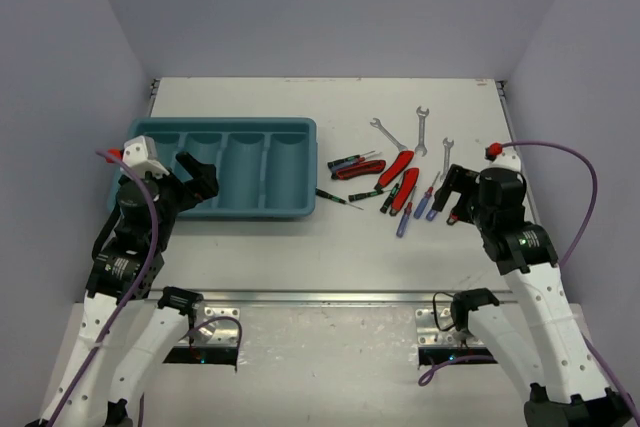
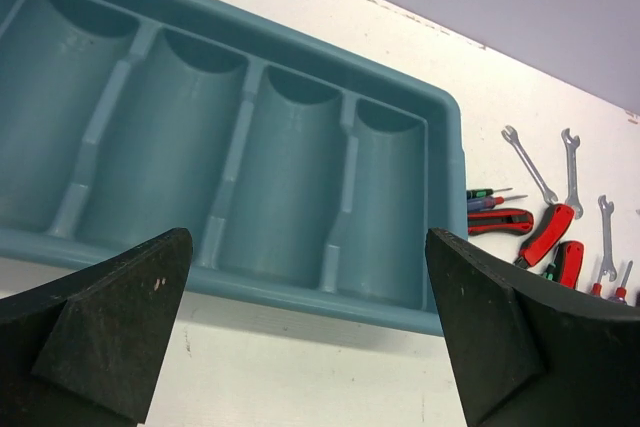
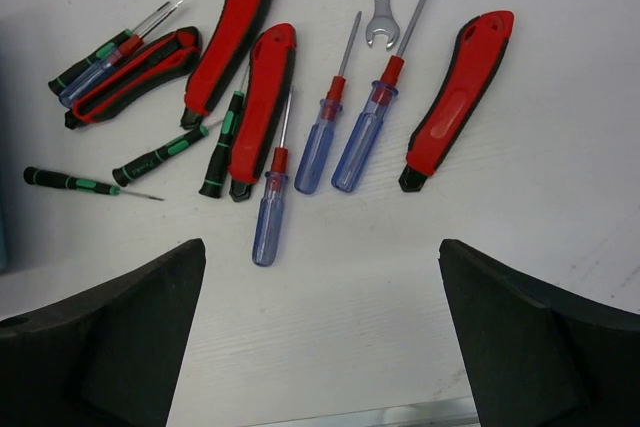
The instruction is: Sort the tools into containers
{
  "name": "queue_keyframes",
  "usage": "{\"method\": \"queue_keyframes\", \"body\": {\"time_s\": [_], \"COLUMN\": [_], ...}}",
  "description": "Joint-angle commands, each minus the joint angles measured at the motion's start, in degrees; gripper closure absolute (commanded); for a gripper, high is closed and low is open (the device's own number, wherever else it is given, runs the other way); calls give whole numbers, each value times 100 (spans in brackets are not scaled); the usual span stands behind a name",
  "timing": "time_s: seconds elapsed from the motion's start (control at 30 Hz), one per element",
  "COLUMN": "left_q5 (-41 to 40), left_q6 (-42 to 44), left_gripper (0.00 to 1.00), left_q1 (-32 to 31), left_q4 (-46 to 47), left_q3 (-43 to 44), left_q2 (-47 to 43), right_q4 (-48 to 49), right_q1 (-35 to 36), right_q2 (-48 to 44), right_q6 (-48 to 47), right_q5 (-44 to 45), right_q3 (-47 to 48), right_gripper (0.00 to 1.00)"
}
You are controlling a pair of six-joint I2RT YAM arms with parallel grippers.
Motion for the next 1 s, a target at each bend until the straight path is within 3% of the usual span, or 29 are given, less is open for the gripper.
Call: {"method": "queue_keyframes", "body": {"time_s": [0.0,0.3,0.5,0.6,0.77,0.97], "left_q5": [140,272,360,360,537,597], "left_q6": [-57,-42,-31,-31,-23,-13], "left_gripper": [0,0,0,0,0,0], "left_q1": [-109,-142,-191,-247,-319,-347], "left_q4": [160,219,248,257,307,310], "left_q3": [-1,-34,-63,-72,-97,-107], "left_q2": [-16,-21,59,79,164,274], "right_q4": [-19,605,738,809,1382,1943], "right_q1": [8,-1,-125,-209,-269,-458], "right_q2": [267,799,2304,2725,3052,3831], "right_q6": [269,432,740,855,1018,1070], "right_q5": [438,683,1017,1109,1247,1064], "right_q3": [190,42,413,496,82,2], "right_gripper": [1,1,2,9,36,42]}}
